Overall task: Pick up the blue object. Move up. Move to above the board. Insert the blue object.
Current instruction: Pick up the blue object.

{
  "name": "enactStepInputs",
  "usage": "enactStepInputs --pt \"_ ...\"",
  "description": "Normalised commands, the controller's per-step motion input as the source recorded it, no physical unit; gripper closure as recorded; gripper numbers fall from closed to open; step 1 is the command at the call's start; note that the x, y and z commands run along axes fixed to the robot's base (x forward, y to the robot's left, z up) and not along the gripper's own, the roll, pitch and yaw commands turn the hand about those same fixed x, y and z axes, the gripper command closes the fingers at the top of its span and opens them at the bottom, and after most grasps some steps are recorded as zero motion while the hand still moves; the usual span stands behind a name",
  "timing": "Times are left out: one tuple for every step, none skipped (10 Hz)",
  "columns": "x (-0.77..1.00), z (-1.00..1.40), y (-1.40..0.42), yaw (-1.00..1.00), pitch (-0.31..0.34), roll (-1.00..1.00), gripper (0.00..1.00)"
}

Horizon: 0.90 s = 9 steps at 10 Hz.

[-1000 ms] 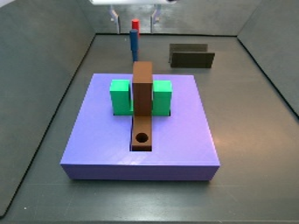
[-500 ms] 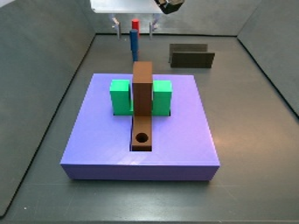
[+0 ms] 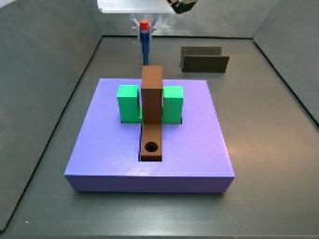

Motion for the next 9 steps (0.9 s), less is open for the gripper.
enactStepInputs --pt "0.00 0.00 0.00 0.00 0.000 0.00 1.00" --pt "0.00 0.00 0.00 0.00 0.000 0.00 1.00" --pt "0.00 0.00 0.00 0.00 0.000 0.00 1.00" --pt "0.00 0.00 0.00 0.00 0.000 0.00 1.00" --pt "0.00 0.00 0.00 0.00 0.000 0.00 1.00" --pt "0.00 0.00 0.00 0.00 0.000 0.00 1.00" --pt "0.00 0.00 0.00 0.00 0.000 0.00 1.00" --pt "0.00 0.00 0.00 0.00 0.000 0.00 1.00" --pt "0.00 0.00 0.00 0.00 0.000 0.00 1.00"
